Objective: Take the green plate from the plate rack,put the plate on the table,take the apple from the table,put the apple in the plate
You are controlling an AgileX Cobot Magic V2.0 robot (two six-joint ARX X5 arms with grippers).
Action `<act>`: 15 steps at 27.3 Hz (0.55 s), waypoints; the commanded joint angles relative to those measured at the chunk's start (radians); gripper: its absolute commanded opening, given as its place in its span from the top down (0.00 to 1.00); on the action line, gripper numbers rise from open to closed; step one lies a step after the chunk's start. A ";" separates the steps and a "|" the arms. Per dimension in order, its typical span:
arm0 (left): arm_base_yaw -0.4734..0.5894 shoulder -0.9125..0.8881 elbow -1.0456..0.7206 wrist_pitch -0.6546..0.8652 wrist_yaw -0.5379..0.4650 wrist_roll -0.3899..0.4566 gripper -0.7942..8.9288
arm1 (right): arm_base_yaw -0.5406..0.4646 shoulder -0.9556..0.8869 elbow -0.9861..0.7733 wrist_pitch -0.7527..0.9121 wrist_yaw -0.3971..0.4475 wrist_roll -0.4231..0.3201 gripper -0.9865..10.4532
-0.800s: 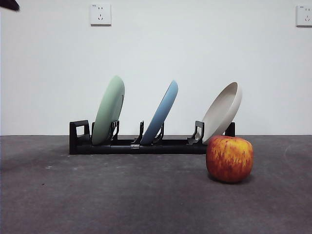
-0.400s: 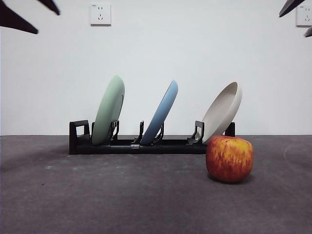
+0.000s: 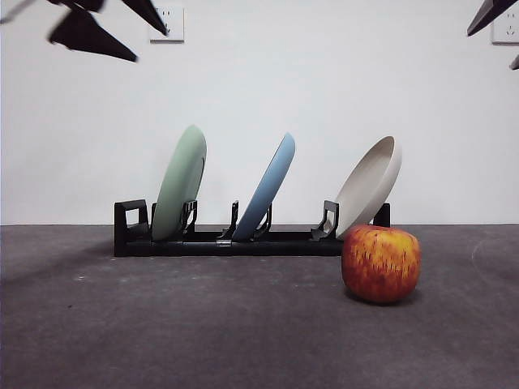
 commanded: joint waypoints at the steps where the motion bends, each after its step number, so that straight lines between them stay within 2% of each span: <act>1: -0.018 0.108 0.101 -0.019 -0.004 0.016 0.57 | 0.001 0.001 0.003 -0.003 0.001 -0.001 0.64; 5: -0.049 0.221 0.152 -0.021 -0.056 0.016 0.57 | 0.001 0.001 0.003 -0.003 0.002 0.000 0.64; 8: -0.069 0.298 0.152 -0.009 -0.085 0.047 0.57 | 0.001 0.000 0.003 -0.005 0.002 0.008 0.64; 15: -0.082 0.348 0.152 0.028 -0.100 0.068 0.57 | 0.001 0.000 0.003 -0.008 0.002 0.018 0.64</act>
